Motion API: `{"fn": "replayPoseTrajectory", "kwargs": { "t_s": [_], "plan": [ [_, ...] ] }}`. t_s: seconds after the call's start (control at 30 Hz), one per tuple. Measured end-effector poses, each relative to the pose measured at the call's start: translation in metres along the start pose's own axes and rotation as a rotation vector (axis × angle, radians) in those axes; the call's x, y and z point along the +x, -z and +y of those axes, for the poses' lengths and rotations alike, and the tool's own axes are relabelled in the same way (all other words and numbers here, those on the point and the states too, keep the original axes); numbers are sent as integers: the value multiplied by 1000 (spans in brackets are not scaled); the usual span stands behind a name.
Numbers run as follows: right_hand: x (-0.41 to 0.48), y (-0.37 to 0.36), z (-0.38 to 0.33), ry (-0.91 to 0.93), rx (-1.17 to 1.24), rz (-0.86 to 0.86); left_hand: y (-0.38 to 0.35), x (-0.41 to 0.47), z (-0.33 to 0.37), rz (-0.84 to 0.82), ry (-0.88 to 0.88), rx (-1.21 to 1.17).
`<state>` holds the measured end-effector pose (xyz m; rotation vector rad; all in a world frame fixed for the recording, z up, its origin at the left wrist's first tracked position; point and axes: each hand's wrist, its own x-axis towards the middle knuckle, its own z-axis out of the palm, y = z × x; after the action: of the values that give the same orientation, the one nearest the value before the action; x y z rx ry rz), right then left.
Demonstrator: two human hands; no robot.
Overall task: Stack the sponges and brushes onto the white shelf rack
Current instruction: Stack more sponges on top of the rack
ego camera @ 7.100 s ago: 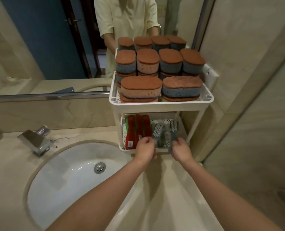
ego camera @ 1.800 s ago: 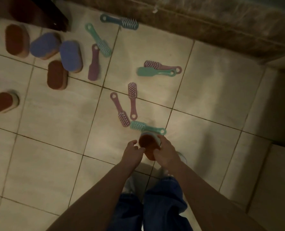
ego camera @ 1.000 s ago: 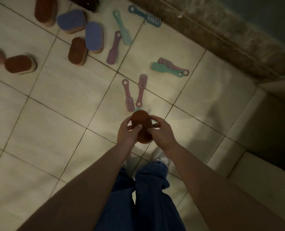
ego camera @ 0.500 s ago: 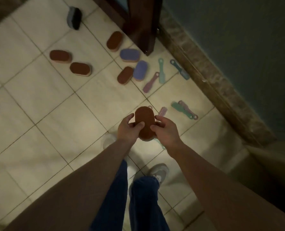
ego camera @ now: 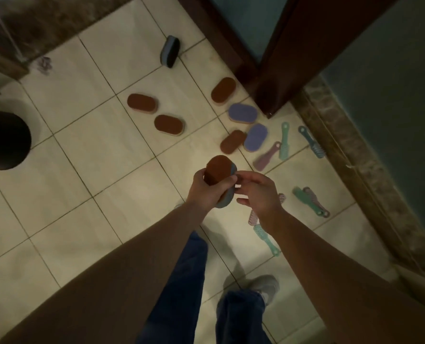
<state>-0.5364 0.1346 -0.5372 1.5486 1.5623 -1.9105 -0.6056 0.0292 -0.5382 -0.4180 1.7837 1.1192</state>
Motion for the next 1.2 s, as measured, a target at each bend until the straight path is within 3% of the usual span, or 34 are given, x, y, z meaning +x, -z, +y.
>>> {"fn": "replayPoseTrajectory", "kwargs": {
  "t_s": [0.27,0.43,0.6,0.77,1.0,1.2],
  "plan": [
    [45,-51,-25,82,-100,23,54,59,29,3,2,102],
    [100,-53,-15,97,-258,174,49,103,17,73,-20,97],
    [169,-55,11,69,-410,138,34,159,-5,79,-66,122],
    [237,-70,29,21,-430,175,30,224,-22,97,-80,127],
    [314,-99,48,-73,-256,258,36,296,-39,130,-142,143],
    [337,-120,61,-77,-384,480,42,323,-54,142,-164,128]
  ]
}}
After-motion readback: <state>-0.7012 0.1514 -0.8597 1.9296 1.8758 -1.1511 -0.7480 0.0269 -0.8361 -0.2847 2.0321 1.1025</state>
